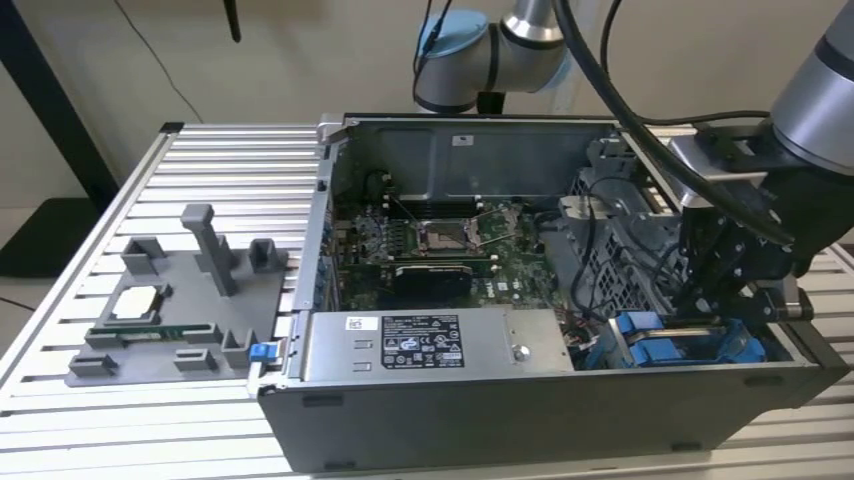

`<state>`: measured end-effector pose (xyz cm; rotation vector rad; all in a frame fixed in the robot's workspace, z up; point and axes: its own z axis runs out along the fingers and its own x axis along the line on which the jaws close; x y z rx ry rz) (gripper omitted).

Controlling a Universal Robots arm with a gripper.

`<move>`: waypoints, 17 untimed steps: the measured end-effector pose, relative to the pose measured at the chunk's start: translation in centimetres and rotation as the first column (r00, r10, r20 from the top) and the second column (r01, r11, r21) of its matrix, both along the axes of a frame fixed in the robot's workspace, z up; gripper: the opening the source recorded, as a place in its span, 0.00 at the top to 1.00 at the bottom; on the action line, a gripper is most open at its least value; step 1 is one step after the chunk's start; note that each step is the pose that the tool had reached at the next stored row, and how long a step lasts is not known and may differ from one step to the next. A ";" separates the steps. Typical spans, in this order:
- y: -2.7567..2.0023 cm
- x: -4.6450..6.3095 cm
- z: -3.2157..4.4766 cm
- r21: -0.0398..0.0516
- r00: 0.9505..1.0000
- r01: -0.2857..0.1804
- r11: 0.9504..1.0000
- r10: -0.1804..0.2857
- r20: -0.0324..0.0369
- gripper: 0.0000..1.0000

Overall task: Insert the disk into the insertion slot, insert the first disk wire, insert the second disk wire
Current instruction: 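Insert the second disk wire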

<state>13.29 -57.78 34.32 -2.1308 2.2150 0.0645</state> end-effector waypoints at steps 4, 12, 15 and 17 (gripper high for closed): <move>0.16 -0.4 -0.49 -0.001 1.000 0.000 1.000 0.000 0.013 1.00; 0.17 -0.6 2.11 0.000 1.000 0.000 1.000 0.000 0.014 0.00; 0.18 -0.7 3.07 0.000 1.000 0.000 1.000 0.000 0.014 0.00; 0.17 -0.7 3.60 0.000 1.000 0.000 1.000 0.000 0.014 0.00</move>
